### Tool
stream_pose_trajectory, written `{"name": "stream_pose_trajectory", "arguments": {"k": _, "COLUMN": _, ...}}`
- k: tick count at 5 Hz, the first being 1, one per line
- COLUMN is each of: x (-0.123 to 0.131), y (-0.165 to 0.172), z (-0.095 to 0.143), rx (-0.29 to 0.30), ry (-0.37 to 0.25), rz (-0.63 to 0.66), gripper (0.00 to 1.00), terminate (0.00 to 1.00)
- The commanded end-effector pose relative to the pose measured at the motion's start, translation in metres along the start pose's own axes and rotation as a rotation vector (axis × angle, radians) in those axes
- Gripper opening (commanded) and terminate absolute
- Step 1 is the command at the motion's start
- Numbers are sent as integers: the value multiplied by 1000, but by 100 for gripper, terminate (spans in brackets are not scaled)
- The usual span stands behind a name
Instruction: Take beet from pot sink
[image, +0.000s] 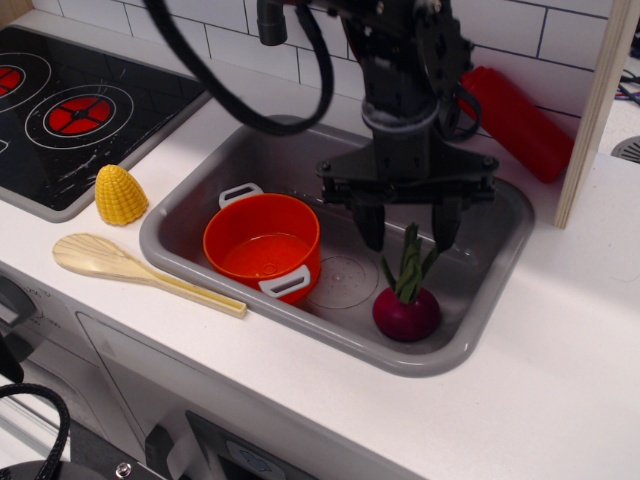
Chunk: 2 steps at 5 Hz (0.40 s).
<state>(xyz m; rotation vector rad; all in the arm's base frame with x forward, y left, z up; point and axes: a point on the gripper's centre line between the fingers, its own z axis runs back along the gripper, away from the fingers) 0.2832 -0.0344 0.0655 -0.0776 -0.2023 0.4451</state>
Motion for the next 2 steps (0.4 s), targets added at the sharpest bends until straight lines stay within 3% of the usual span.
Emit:
{"name": "stream_pose_trajectory", "arguments": {"k": 1, "x": 17, "y": 2, "z": 36, "rx": -61, "ry": -68, "rz": 16, "gripper": 100, "terminate": 0}}
{"name": "stream_pose_trajectory", "arguments": {"k": 2, "x": 17, "y": 2, "z": 36, "rx": -61, "ry": -68, "rz": 16, "gripper": 100, "terminate": 100}}
